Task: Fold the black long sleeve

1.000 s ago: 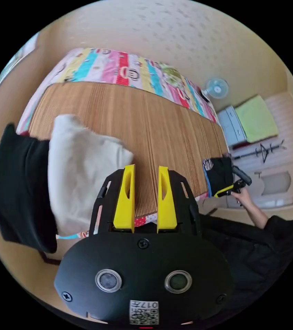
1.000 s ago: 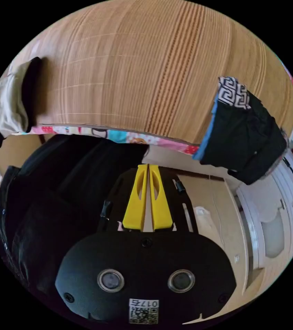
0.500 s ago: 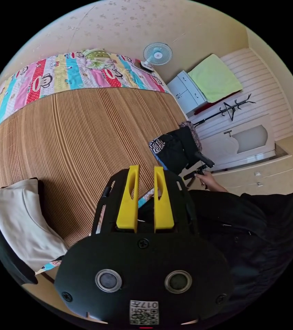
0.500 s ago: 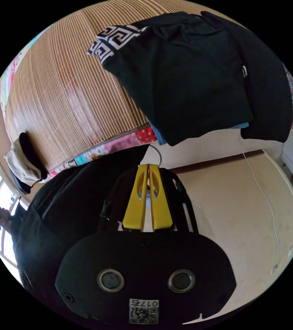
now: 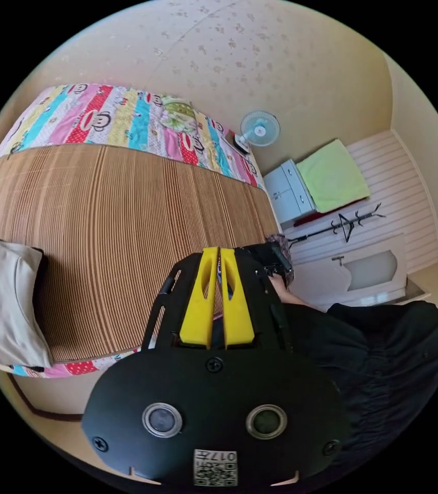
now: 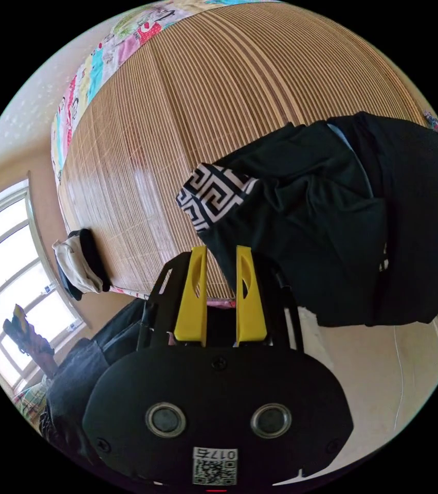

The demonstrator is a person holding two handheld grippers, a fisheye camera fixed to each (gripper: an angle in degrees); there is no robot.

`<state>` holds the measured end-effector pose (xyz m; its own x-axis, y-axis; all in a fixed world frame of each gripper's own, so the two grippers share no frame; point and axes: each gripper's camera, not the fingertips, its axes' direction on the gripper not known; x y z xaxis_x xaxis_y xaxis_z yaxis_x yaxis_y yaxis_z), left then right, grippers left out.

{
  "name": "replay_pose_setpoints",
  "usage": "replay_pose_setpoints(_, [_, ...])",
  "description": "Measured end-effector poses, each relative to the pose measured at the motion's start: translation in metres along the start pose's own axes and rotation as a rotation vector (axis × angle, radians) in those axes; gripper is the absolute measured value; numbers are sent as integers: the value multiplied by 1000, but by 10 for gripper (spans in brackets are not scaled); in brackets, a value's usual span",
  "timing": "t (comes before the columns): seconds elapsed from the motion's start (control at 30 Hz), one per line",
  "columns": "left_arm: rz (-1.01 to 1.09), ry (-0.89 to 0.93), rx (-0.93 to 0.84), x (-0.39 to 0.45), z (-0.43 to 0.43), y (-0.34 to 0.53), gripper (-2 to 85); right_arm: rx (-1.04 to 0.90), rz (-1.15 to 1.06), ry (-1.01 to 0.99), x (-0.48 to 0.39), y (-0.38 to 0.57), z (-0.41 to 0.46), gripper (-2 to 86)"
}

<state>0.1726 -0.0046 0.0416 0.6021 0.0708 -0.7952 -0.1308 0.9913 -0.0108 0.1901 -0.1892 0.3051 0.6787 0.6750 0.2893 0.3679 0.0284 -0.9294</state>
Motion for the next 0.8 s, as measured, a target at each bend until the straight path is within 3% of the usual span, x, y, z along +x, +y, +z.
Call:
replay_pose_setpoints(0.2, [-134,-107,92,-23,-22,42,-10,-101,62,16,2,-20,55,47])
replay_pose_setpoints(0.4, [-201,-87,177,-42,-22,72,-10,255,-64,108,-31,70,-11,11])
replay_pose_setpoints(0.53, [-156,-46,166,-46,-6,66,-10,523,-339,78,-67,157,-94,6])
replay_pose_setpoints(0.73, [-4,67,129,-29,28,37,-10,644,-837,-369,-85,265,-212,4])
replay_pose_setpoints(0.8, [70,103,124,-16,34,30,-10,675,-1013,-419,-97,311,-237,4])
